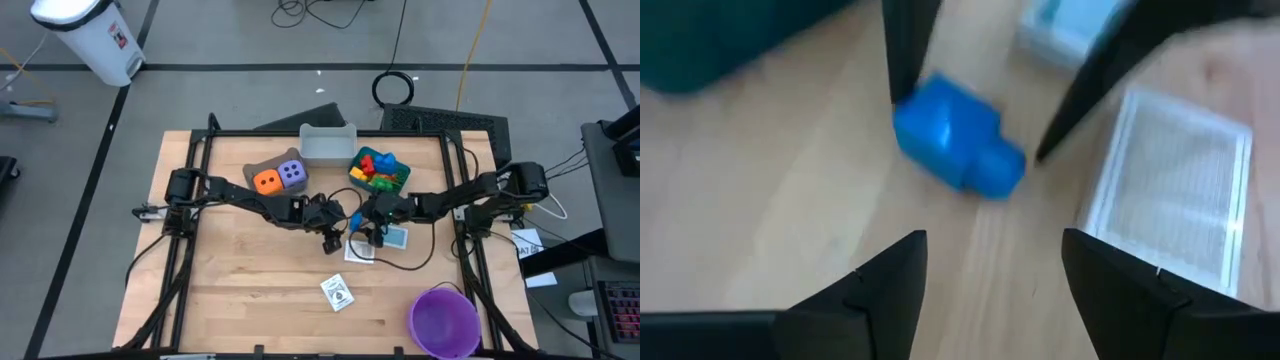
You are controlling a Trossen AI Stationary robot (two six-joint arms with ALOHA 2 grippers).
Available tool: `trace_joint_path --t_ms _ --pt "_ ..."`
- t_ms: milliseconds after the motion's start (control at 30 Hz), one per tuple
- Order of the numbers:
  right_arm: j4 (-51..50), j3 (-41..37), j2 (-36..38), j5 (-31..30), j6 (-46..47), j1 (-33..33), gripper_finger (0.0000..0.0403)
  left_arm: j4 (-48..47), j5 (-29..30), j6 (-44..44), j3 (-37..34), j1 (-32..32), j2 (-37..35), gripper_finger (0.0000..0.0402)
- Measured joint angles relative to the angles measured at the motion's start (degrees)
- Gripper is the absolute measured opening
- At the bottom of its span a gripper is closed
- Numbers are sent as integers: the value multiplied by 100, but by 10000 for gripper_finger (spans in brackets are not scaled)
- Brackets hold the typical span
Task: Pick & Place Toys
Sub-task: Put the blue 1 stud game piece into the blue bin
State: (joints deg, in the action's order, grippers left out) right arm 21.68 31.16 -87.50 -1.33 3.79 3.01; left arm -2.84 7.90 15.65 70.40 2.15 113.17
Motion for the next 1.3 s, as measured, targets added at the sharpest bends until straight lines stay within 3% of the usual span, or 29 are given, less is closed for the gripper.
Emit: trace_joint_path --t_ms 200,333,467,933,1300 --pt "-87 2 1 10 -3 0 329 -10 -24 -8 -14 -1 76 237" --pt "-154 -3 1 152 33 2 321 29 -20 4 -12 -20 76 237" --pt "-143 -3 1 605 57 -10 292 59 -17 14 -12 -22 76 237" --pt "-146 -3 1 595 -192 -9 157 52 -15 20 -12 -17 76 237" --pt "-185 -3 1 608 -679 -9 82 51 -11 20 -10 -20 75 237"
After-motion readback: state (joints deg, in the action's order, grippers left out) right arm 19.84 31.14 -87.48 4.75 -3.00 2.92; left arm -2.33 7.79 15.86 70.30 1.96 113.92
